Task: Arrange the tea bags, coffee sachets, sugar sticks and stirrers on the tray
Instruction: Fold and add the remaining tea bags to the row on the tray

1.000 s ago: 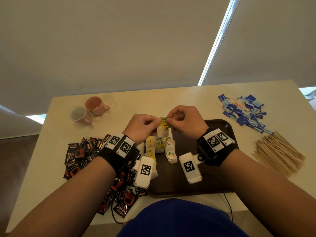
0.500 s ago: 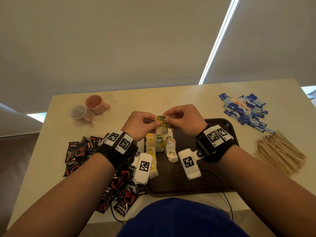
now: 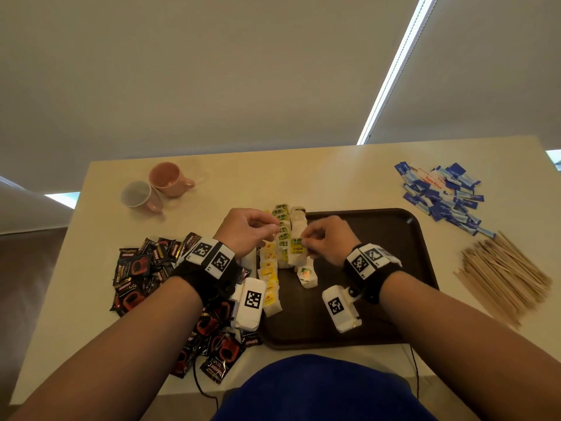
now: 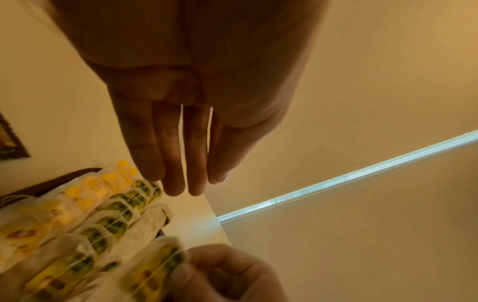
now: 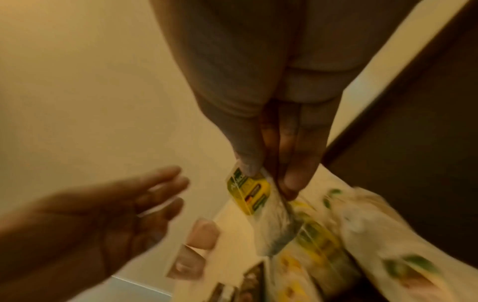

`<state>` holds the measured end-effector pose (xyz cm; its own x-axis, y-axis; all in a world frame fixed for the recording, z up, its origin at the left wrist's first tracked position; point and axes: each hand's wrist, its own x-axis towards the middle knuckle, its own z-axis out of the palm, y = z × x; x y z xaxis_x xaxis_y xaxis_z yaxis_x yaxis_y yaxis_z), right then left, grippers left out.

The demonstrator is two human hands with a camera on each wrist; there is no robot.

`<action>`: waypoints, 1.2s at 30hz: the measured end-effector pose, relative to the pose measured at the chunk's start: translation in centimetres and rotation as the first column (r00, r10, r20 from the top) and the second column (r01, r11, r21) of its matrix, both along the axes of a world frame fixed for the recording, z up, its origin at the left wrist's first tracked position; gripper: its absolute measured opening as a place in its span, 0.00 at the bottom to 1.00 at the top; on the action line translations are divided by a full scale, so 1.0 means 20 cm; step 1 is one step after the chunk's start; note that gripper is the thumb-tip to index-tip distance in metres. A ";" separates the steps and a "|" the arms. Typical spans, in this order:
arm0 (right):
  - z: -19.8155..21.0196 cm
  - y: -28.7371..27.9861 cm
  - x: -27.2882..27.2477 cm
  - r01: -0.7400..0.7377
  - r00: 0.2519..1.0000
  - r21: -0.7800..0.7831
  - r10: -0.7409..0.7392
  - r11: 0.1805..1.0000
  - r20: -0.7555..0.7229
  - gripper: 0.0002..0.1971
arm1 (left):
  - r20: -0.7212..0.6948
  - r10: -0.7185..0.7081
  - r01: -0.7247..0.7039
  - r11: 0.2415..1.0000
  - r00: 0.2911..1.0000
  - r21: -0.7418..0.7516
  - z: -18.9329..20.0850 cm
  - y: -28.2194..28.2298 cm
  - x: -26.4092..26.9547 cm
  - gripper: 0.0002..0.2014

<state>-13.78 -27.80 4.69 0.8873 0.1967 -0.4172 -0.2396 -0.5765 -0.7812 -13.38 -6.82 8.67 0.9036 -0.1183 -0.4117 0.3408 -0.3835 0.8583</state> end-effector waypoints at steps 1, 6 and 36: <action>-0.05 0.01 -0.01 -0.006 1.000 -0.034 0.005 0.999 -0.025 0.02 | -0.018 0.016 -0.016 1.000 1.000 -0.009 -0.01 0.00 0.00 0.05; -0.26 0.10 -0.06 -0.030 0.997 -0.205 0.014 0.978 -0.077 0.03 | -0.085 0.031 -0.034 0.999 0.996 -0.027 -0.07 0.04 -0.02 0.08; -0.27 0.22 -0.20 -0.350 0.936 -0.358 0.304 0.866 -0.180 0.11 | -0.461 0.052 0.000 0.994 0.886 0.112 -0.27 0.13 -0.15 0.06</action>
<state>-17.82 -23.39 -0.74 0.7416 0.2739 -0.6123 -0.0592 -0.8826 -0.4665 -16.32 -4.23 3.32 0.6093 -0.0298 -0.7923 0.7004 -0.4483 0.5555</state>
